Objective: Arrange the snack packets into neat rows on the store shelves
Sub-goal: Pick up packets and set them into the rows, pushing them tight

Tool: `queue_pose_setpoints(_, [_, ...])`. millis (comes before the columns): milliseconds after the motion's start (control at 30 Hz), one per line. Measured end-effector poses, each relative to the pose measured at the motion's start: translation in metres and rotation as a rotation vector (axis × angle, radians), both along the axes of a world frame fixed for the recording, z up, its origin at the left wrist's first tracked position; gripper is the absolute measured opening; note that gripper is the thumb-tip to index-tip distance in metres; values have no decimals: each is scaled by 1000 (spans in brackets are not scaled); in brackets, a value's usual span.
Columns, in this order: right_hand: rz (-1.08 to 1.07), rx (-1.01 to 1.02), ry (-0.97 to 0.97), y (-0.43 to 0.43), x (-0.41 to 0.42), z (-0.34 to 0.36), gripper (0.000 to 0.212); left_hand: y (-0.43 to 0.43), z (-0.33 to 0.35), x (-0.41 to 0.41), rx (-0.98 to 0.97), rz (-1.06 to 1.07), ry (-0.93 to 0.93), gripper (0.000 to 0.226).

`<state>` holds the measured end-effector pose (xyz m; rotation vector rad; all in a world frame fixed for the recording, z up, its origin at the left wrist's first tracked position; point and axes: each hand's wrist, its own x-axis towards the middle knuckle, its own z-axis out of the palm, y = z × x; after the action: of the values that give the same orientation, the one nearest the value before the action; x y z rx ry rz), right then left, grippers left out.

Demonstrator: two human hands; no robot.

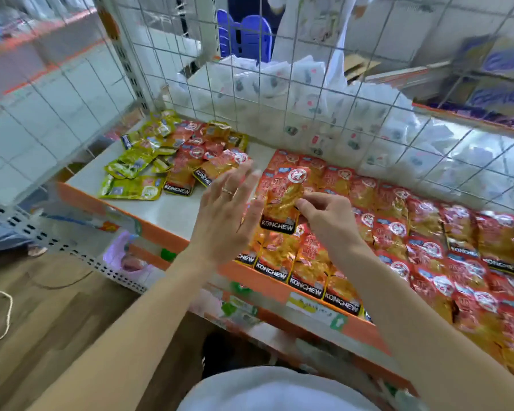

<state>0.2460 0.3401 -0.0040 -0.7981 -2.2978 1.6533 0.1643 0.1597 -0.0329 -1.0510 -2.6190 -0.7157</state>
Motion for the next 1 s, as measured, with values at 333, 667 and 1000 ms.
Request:
queue_pose_setpoints(333, [-137,202,-142,-8,-93,-3,16,13,-13,-120,-158,-121,-18,59])
queue_pose_setpoints(667, [-192,296,-266,-14,-130,-13,21,24,-29,-170,-478,-152,-73,54])
queue_pose_setpoints(1000, [-213,620,-219,-21,-151,-32,27,-4,-44,-178,-375,-154,0,55])
